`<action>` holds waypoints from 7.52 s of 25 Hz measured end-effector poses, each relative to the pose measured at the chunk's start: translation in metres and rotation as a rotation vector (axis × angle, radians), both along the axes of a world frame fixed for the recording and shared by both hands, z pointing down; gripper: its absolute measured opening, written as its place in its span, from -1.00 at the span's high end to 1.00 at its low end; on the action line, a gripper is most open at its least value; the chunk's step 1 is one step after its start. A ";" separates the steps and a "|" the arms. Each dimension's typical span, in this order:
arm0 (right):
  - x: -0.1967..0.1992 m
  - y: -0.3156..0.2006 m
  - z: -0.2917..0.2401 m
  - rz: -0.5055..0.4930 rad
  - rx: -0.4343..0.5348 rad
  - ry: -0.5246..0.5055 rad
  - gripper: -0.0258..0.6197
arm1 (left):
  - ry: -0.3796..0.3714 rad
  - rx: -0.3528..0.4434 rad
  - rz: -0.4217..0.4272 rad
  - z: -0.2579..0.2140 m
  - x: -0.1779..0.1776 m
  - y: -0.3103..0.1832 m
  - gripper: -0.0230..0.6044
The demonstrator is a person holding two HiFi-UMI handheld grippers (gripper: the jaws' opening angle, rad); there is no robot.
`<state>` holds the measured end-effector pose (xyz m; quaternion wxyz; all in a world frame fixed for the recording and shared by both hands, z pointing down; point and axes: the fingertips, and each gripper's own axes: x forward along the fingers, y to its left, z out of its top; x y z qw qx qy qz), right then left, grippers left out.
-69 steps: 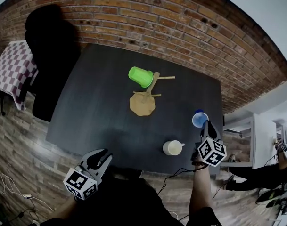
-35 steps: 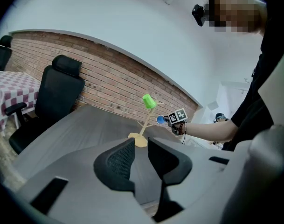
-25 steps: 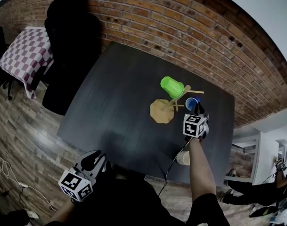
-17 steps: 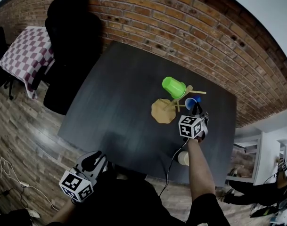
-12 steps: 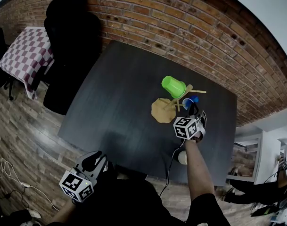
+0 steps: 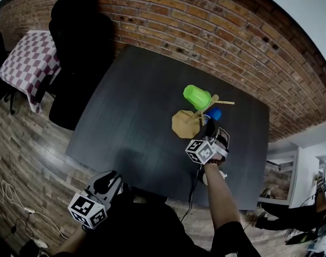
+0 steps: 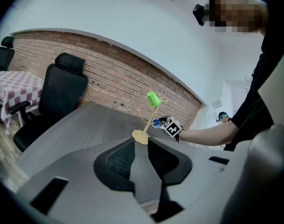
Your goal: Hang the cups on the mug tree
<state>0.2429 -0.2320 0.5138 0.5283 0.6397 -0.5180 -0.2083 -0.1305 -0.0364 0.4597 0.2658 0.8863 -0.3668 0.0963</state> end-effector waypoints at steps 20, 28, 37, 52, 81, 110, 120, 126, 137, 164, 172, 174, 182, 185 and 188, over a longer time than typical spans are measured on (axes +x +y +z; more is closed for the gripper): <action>-0.033 0.007 0.034 -0.044 -0.085 -0.064 0.79 | -0.001 -0.015 0.009 0.002 -0.001 -0.003 0.62; -0.040 0.011 0.045 -0.067 -0.126 -0.091 0.79 | -0.001 -0.012 0.014 0.001 0.003 -0.002 0.62; -0.049 0.024 0.049 -0.080 -0.147 -0.160 0.76 | 0.000 -0.011 0.028 0.004 0.007 0.002 0.62; -0.069 0.079 0.020 -0.137 -0.114 -0.329 0.76 | 0.026 -0.020 0.084 0.005 0.035 0.007 0.62; 0.001 0.274 -0.048 0.063 0.054 -1.394 0.77 | 0.039 0.072 0.270 -0.017 0.206 0.053 0.62; 0.031 0.282 -0.010 -0.059 -0.101 -1.464 0.77 | -0.055 0.131 0.220 -0.018 0.262 0.092 0.62; 0.114 0.298 0.033 -0.101 -0.195 -1.239 0.76 | -0.031 0.087 0.233 -0.008 0.275 0.097 0.62; 0.134 0.297 0.070 -0.254 -0.453 -0.921 0.44 | -0.046 0.101 0.236 -0.008 0.277 0.099 0.62; 0.129 0.285 0.126 -0.473 -0.739 -0.520 0.44 | -0.072 0.090 0.181 -0.005 0.266 0.100 0.62; 0.050 0.285 0.108 -0.182 -0.721 -1.598 0.72 | -0.055 0.051 0.143 0.001 0.250 0.091 0.62; 0.045 0.280 0.094 -0.011 -0.627 -1.870 0.73 | -0.055 0.040 0.135 0.002 0.237 0.091 0.62; 0.042 0.280 0.092 0.001 -0.611 -1.903 0.73 | -0.053 0.038 0.133 0.003 0.232 0.090 0.62; 0.024 0.281 0.062 0.003 -0.540 -1.995 0.74 | -0.028 0.027 0.163 0.003 0.219 0.085 0.62; 0.013 0.278 0.040 -0.027 -0.508 -2.025 0.74 | -0.012 0.021 0.193 0.004 0.215 0.081 0.62; 0.000 0.273 0.015 -0.071 -0.474 -2.049 0.74 | 0.010 -0.004 0.225 0.007 0.212 0.077 0.62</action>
